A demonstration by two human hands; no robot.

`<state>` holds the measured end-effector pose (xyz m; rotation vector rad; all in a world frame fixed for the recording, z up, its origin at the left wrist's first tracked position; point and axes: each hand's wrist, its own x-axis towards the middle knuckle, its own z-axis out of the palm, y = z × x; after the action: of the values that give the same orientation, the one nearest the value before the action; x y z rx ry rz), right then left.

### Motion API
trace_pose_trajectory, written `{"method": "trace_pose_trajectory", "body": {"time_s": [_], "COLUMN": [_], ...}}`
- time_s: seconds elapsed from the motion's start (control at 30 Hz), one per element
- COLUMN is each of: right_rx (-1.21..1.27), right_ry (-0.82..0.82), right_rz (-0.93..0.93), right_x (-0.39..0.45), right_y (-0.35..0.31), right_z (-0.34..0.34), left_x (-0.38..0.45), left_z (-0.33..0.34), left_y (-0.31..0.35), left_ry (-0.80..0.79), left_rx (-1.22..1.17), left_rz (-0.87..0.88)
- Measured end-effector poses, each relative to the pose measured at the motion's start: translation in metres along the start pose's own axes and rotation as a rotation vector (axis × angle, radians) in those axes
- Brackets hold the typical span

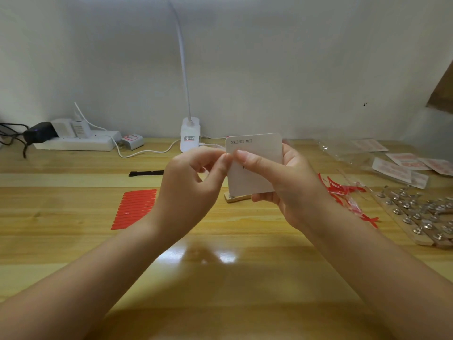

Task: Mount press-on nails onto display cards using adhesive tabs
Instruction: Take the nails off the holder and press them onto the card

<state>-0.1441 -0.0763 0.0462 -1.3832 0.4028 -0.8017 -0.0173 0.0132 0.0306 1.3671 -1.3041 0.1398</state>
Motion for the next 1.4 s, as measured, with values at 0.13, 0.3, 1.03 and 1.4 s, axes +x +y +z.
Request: {"method": "trace_pose_trajectory", "body": {"time_s": [0.13, 0.3, 1.03, 1.4], "right_rx": [-0.003, -0.004, -0.175, -0.379], "right_ry": [-0.009, -0.029, 0.008, 0.285], "right_rz": [0.014, 0.018, 0.048, -0.038], "right_x": [0.000, 0.001, 0.007, 0.021], "right_y": [0.000, -0.002, 0.003, 0.029], "right_z": [0.000, -0.002, -0.006, -0.033], "left_x": [-0.002, -0.001, 0.009, 0.007], "left_z": [0.000, 0.001, -0.001, 0.001], "left_y": [-0.002, 0.001, -0.007, -0.011], "left_ry": [0.021, 0.013, -0.029, -0.198], "left_rx": [0.129, 0.105, -0.395, -0.312], "left_rz": [0.133, 0.088, -0.600, -0.757]}}
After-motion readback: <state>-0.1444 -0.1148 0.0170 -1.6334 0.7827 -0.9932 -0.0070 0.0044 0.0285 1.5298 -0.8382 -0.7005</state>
